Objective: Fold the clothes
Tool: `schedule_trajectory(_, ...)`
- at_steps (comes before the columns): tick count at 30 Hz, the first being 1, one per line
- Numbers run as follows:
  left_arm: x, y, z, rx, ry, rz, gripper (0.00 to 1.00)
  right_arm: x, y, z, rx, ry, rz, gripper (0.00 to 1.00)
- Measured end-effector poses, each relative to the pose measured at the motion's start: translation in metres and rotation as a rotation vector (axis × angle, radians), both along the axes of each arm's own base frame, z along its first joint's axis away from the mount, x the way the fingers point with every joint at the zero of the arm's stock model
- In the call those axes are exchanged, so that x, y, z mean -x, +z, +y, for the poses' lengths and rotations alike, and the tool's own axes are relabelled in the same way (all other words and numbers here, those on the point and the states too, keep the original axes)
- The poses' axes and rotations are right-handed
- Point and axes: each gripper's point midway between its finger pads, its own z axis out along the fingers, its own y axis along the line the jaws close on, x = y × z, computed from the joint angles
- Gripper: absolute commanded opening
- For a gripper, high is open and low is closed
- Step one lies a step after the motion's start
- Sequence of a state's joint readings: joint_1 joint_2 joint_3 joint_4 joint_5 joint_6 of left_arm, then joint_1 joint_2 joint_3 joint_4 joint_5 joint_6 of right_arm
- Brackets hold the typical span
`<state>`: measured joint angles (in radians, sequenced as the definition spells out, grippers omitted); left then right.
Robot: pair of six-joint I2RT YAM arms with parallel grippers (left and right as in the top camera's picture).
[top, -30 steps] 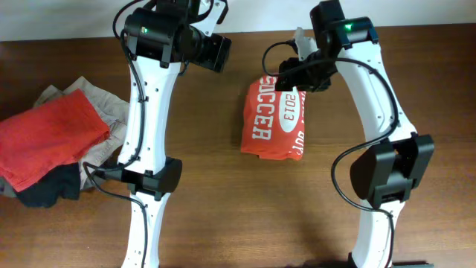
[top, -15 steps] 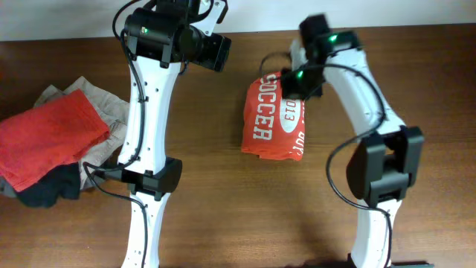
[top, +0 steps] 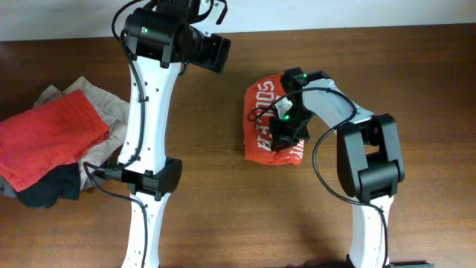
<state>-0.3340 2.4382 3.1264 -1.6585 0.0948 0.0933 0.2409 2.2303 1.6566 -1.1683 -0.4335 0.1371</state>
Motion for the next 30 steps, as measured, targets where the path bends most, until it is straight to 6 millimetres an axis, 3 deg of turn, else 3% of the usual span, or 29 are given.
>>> schedule_trajectory(2, 0.000, 0.001, 0.002, -0.008, 0.006, -0.005, 0.76, -0.001, 0.010, 0.001, -0.040, 0.019, -0.019, 0.17)
schedule_trajectory(5, 0.001, 0.004, 0.004, -0.011, 0.010, -0.010, 0.74, -0.014, 0.040, 0.006, -0.106, 0.041, -0.123, 0.07)
schedule_trajectory(11, 0.013, 0.003, -0.003, 0.017, -0.025, 0.036, 0.55, -0.072, 0.135, 0.017, -0.228, 0.052, -0.519, 0.04)
schedule_trajectory(13, 0.017, -0.007, -0.007, 0.019, -0.041, 0.081, 0.47, -0.085, 0.156, 0.017, -0.250, 0.042, -0.606, 0.04)
schedule_trajectory(15, 0.014, -0.022, -0.017, 0.028, -0.059, 0.120, 0.35, -0.097, 0.164, 0.014, -0.262, 0.022, -0.652, 0.04)
schedule_trajectory(16, 0.012, -0.039, -0.026, 0.036, -0.081, 0.159, 0.33, -0.105, 0.161, 0.010, -0.263, -0.002, -0.662, 0.04)
schedule_trajectory(19, -0.005, -0.065, -0.054, 0.115, -0.138, 0.163, 0.31, -0.126, 0.151, 0.000, -0.265, -0.047, -0.688, 0.04)
schedule_trajectory(23, -0.016, -0.109, -0.085, 0.236, -0.218, 0.206, 0.31, -0.146, 0.118, -0.019, -0.250, -0.110, -0.662, 0.04)
schedule_trajectory(26, -0.020, -0.135, -0.104, 0.329, -0.279, 0.212, 0.31, -0.152, 0.090, -0.029, -0.237, -0.146, -0.614, 0.04)
schedule_trajectory(30, -0.008, -0.178, -0.112, 0.382, -0.309, 0.279, 0.31, -0.151, 0.053, -0.032, -0.224, -0.170, -0.534, 0.04)
